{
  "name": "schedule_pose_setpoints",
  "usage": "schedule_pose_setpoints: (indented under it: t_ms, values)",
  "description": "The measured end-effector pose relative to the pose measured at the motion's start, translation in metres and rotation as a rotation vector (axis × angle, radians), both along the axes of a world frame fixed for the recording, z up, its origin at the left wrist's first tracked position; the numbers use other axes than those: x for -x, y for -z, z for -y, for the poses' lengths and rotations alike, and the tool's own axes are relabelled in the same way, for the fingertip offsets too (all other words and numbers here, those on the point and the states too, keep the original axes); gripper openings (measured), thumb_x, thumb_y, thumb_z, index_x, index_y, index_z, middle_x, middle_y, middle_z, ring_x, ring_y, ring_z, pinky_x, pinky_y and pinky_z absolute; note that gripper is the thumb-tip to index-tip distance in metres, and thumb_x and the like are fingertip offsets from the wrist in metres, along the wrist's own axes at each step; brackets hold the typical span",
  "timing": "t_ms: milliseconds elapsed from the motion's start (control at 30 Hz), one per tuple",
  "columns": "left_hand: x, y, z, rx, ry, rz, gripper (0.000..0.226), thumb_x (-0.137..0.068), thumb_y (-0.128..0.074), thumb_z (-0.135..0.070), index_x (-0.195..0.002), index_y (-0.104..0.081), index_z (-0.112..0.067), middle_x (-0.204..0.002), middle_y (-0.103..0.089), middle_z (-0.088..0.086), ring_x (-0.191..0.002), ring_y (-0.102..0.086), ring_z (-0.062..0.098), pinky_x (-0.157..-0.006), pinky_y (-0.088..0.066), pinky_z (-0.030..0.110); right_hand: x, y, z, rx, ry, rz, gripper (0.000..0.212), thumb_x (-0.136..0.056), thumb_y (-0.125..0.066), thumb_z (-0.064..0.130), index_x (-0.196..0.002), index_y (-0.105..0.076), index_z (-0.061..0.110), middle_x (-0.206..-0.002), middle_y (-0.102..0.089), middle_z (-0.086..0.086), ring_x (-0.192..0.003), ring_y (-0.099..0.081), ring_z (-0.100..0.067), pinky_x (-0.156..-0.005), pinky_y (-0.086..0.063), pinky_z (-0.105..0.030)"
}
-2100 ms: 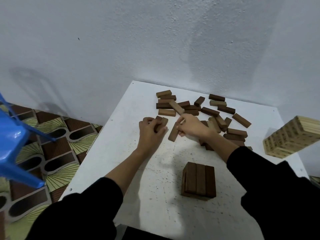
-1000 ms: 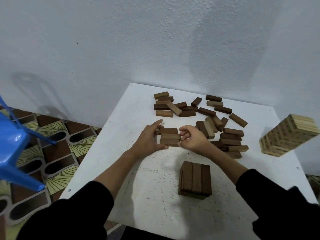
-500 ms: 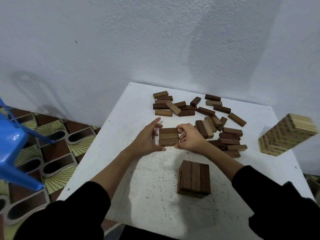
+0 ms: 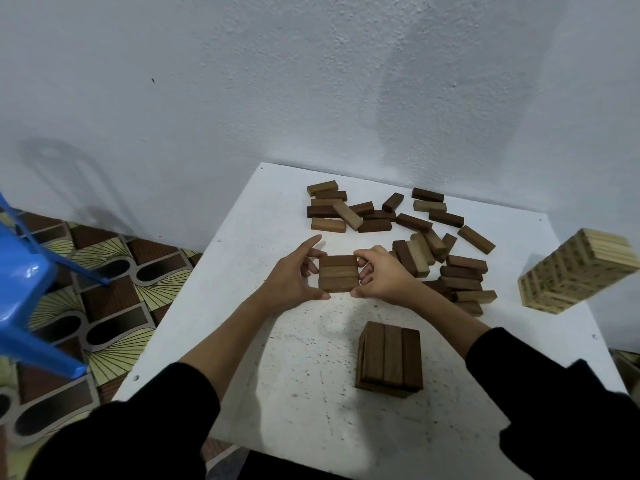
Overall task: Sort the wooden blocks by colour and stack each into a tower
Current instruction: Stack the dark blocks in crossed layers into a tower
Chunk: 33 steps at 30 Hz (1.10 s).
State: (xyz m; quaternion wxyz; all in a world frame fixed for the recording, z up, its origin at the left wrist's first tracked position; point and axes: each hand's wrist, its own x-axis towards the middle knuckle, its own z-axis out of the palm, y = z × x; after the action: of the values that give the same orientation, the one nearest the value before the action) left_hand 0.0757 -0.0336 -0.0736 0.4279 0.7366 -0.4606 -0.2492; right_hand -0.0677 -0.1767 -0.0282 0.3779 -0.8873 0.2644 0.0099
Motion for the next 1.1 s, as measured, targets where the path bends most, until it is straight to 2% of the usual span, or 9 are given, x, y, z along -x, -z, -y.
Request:
schedule_pose_setpoints:
  t_ms: [300, 467, 600, 733, 833, 1000, 1100]
  values:
    - [0.0017, 0.0008, 0.0000, 0.014, -0.016, -0.023, 0.105, -0.058, -0.090, -0.011, -0.144, -0.032, -0.023, -0.118, -0.054, -0.009, -0.082, -0.052, 0.001, -0.074, -0.044, 0.008, 0.0007, -0.0035, -0.0007, -0.002, -0.010, 0.002, 0.062, -0.073, -0.078, 0.009, -0.128, -0.049, 0.005, -0.113, -0.041, -0.006, -0.087, -0.053, -0.016, -0.078, -0.051, -0.022]
    - [0.0033, -0.0007, -0.0006, 0.023, -0.019, -0.021, 0.104, -0.059, -0.090, -0.011, -0.144, -0.031, -0.022, -0.119, -0.054, -0.007, -0.084, -0.052, 0.005, -0.073, -0.043, 0.007, 0.0009, -0.0038, -0.0002, -0.010, -0.009, -0.006, 0.064, -0.073, -0.078, 0.007, -0.130, -0.048, 0.007, -0.115, -0.041, -0.005, -0.084, -0.053, -0.013, -0.075, -0.051, -0.020]
    - [0.0033, -0.0002, -0.0007, 0.026, -0.023, -0.022, 0.104, -0.058, -0.090, -0.012, -0.144, -0.032, -0.023, -0.120, -0.055, -0.007, -0.083, -0.052, 0.003, -0.073, -0.043, 0.007, -0.0004, -0.0015, 0.0004, -0.027, 0.006, -0.010, 0.078, -0.073, -0.078, 0.008, -0.139, -0.037, 0.008, -0.123, -0.039, -0.006, -0.082, -0.053, -0.012, -0.073, -0.051, -0.019]
    - [0.0039, -0.0017, -0.0002, 0.017, -0.032, -0.018, 0.104, -0.060, -0.090, -0.013, -0.145, -0.031, -0.023, -0.120, -0.054, -0.008, -0.086, -0.053, 0.007, -0.073, -0.044, 0.007, -0.0005, -0.0008, 0.0006, -0.016, -0.004, -0.006, 0.075, -0.073, -0.078, 0.007, -0.137, -0.040, 0.010, -0.117, -0.038, -0.001, -0.080, -0.054, -0.012, -0.068, -0.050, -0.015]
    - [0.0040, -0.0020, -0.0005, 0.018, -0.025, -0.006, 0.103, -0.060, -0.089, -0.014, -0.145, -0.031, -0.022, -0.121, -0.053, -0.008, -0.087, -0.054, 0.008, -0.074, -0.045, 0.007, -0.0005, -0.0001, 0.0009, -0.025, -0.002, -0.009, 0.076, -0.073, -0.078, 0.006, -0.138, -0.039, 0.009, -0.116, -0.038, -0.001, -0.082, -0.054, -0.013, -0.071, -0.051, -0.018]
    - [0.0040, -0.0017, -0.0009, 0.028, -0.020, 0.002, 0.102, -0.060, -0.089, -0.013, -0.145, -0.031, -0.021, -0.121, -0.054, -0.006, -0.087, -0.054, 0.009, -0.073, -0.044, 0.006, -0.0003, 0.0006, 0.0013, -0.034, -0.002, -0.005, 0.077, -0.073, -0.078, 0.005, -0.139, -0.038, 0.009, -0.115, -0.038, -0.001, -0.079, -0.053, -0.012, -0.066, -0.050, -0.015]
    - [0.0034, -0.0008, -0.0012, 0.033, -0.018, 0.001, 0.103, -0.059, -0.090, -0.013, -0.144, -0.032, -0.021, -0.122, -0.055, -0.004, -0.086, -0.054, 0.009, -0.074, -0.045, 0.009, -0.0007, 0.0009, 0.0015, -0.033, -0.001, -0.004, 0.077, -0.073, -0.078, 0.005, -0.139, -0.038, 0.009, -0.115, -0.038, -0.001, -0.081, -0.054, -0.012, -0.070, -0.051, -0.017]
